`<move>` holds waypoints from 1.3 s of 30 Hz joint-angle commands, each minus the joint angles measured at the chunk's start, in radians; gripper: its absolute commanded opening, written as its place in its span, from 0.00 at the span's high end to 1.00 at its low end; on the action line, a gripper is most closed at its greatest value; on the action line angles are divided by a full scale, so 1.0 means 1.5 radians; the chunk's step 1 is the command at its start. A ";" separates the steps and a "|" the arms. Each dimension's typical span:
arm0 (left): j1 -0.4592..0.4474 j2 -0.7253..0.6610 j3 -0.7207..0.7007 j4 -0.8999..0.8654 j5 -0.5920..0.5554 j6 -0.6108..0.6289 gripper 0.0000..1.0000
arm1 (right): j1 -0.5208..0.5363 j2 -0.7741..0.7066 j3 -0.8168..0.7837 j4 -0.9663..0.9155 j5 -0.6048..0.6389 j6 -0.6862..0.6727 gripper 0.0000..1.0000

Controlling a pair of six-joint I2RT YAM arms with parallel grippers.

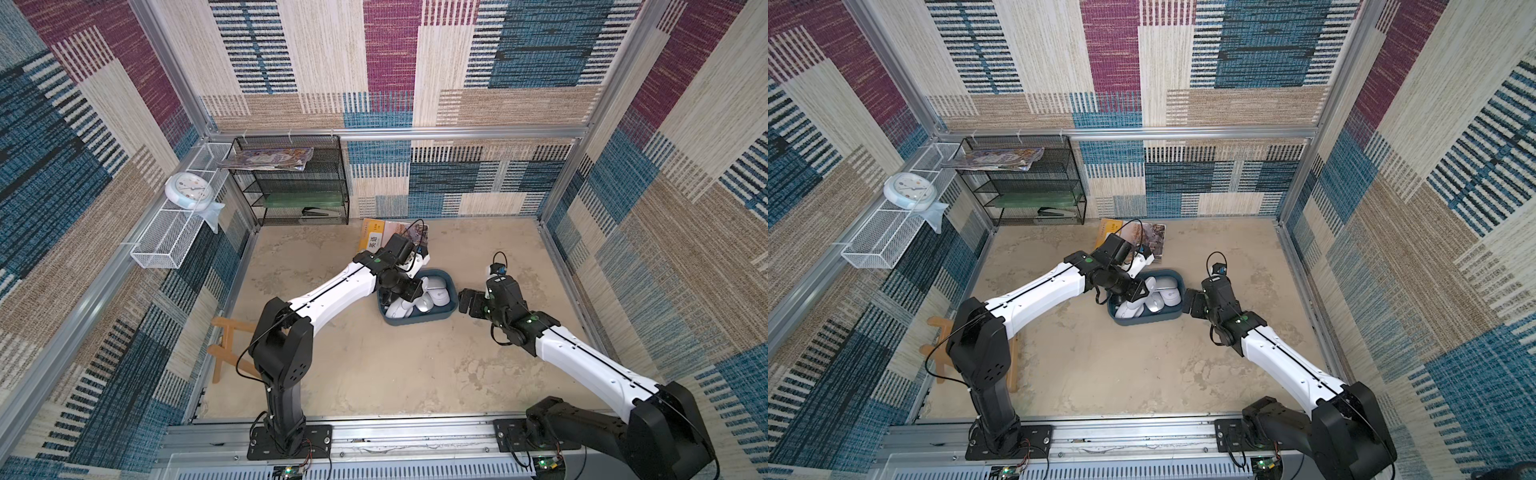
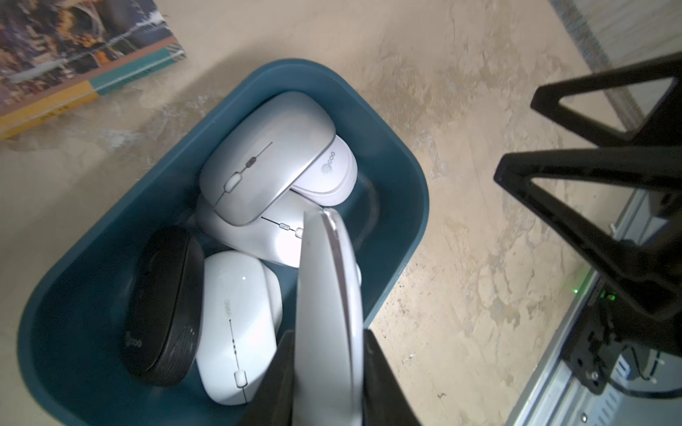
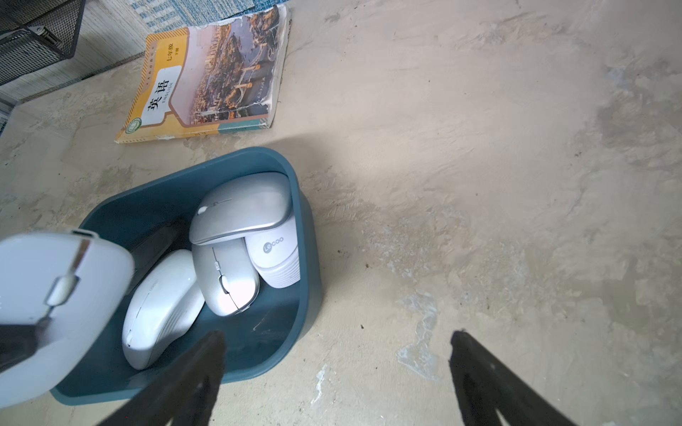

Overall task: Take out the mouse from the storage box
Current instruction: Pick up the mouse from the storage box, then place the mouse at the center of the board.

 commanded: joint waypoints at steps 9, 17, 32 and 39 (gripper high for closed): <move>0.148 -0.199 -0.276 0.217 0.033 -0.259 0.84 | 0.001 -0.012 0.001 -0.009 -0.009 0.002 0.02; 0.229 -0.266 -0.405 0.291 0.045 -0.334 0.83 | 0.001 -0.010 0.001 -0.003 -0.035 0.003 0.02; 0.296 -0.157 -0.433 0.374 0.104 -0.396 0.82 | 0.001 -0.002 0.005 -0.004 -0.061 0.010 0.02; 0.297 -0.100 -0.431 0.403 0.110 -0.415 0.81 | 0.002 0.020 0.016 -0.003 -0.073 0.013 0.02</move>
